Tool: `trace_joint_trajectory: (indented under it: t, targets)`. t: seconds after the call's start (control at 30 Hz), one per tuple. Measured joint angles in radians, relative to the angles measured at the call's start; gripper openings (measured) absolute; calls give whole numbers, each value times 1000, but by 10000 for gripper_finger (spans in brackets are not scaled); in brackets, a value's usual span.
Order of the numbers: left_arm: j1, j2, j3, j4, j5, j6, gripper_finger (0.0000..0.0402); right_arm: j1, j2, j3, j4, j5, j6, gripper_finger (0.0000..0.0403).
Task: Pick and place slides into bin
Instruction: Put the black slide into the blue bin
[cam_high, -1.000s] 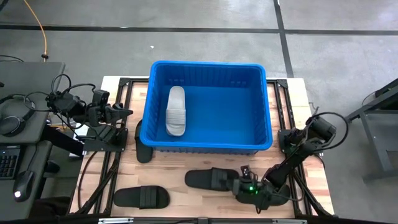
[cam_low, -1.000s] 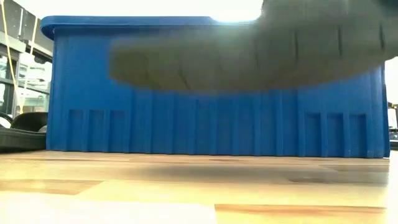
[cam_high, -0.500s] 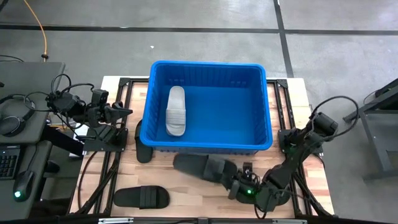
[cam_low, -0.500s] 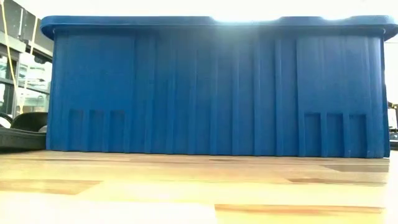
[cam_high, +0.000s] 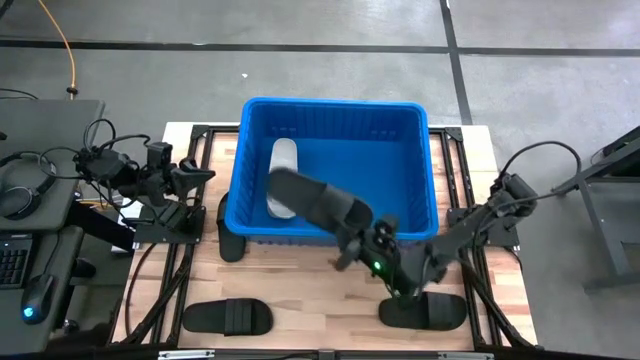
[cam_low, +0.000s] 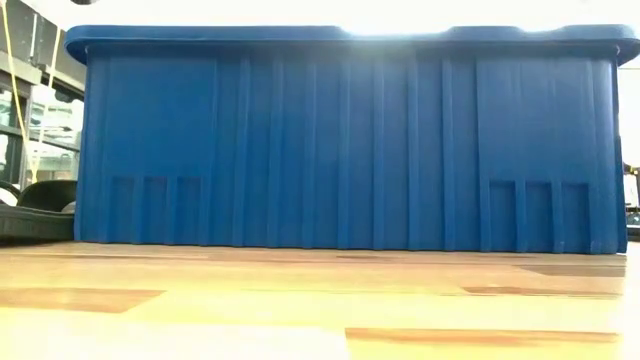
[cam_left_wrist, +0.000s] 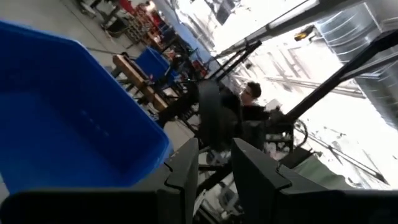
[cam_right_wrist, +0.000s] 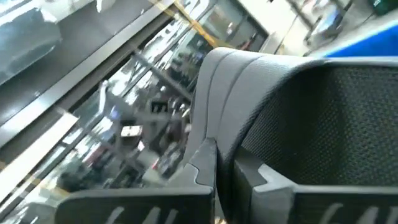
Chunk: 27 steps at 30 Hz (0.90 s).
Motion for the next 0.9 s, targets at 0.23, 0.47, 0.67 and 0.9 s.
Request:
trace_joint_trajectory:
  t: [0.23,0.47,0.67,0.9]
  targets:
    - [0,2,0,16,-18,71,88,-121,4,35,-3,-43,-123,0]
    - [0,16,0,14,65,78,88,-206,8,35,-3,-208,-95,0]
    - [0,60,0,18,117,32,145,-235,8,35,37,-282,-132,0]
    - [0,143,1,91,-24,-10,272,-273,8,34,119,-285,-150,0]
